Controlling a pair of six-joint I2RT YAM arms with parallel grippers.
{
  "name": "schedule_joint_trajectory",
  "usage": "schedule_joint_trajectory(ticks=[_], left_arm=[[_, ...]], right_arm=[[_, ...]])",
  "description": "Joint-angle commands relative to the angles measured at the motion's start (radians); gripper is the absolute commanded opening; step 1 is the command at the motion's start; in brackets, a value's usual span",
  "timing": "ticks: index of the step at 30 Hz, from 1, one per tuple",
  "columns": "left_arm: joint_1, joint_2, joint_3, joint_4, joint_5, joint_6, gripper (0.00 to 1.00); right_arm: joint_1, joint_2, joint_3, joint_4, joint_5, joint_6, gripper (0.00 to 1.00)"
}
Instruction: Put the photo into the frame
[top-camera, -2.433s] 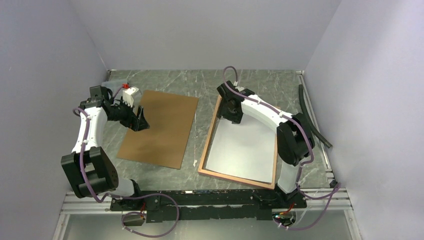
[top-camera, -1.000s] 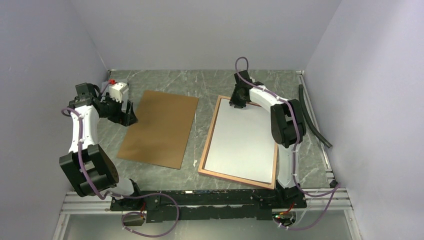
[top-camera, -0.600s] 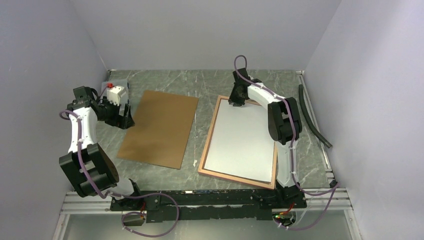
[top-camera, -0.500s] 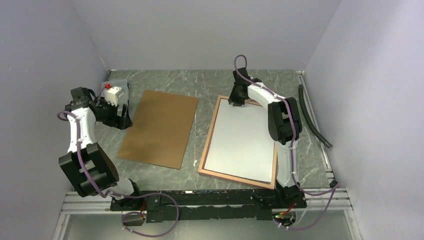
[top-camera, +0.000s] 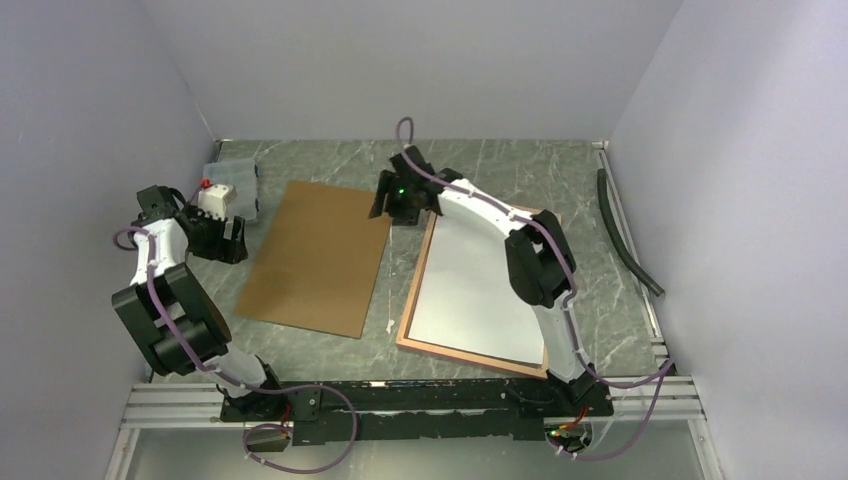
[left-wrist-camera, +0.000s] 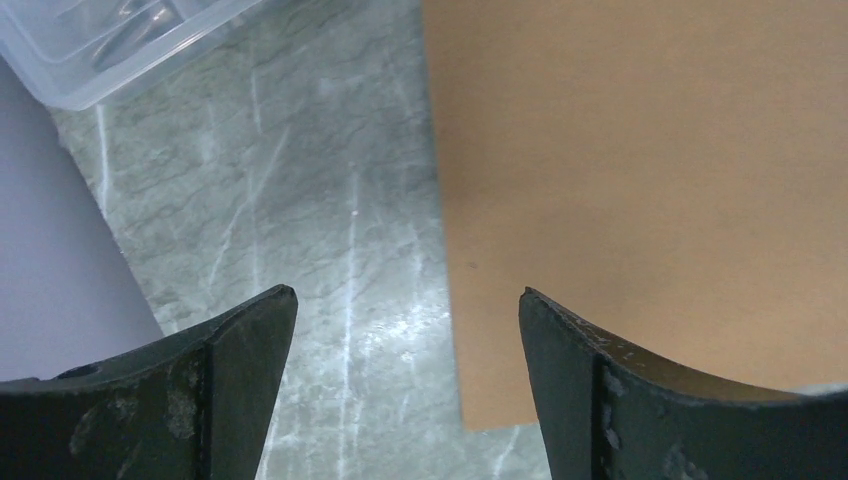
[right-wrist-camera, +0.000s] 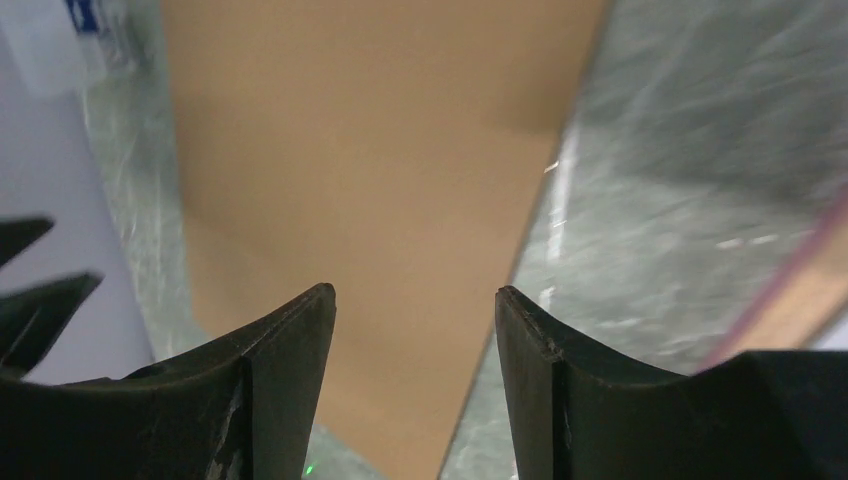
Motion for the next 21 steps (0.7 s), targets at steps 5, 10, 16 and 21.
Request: schedule_joint_trajectory(ticks=[5,10,16,21], left_arm=[[-0.036,0.104,-0.049,0.267,-0.182,-0.033,0.82],[-0.124,0.136,-0.101,0.349,-0.26,-0.018,0.82],[-0.162,0.199,-0.108,0.369,-0.302,-0.031,0.76],[-0.165,0.258,-0.105,0.365,-0.299,-0.028,0.69]], right_arm=[[0.056,0.042,-0.01,0.02,-0.056,0.157,0.67],[0.072,0.037,-0.048,0.012,-0.065,0.185,0.68],[0.098,0.059,-0.113,0.039,-0.111,0.234,0.68],[0.117,0.095,-0.104,0.045,-0.137,0.27,0.68]])
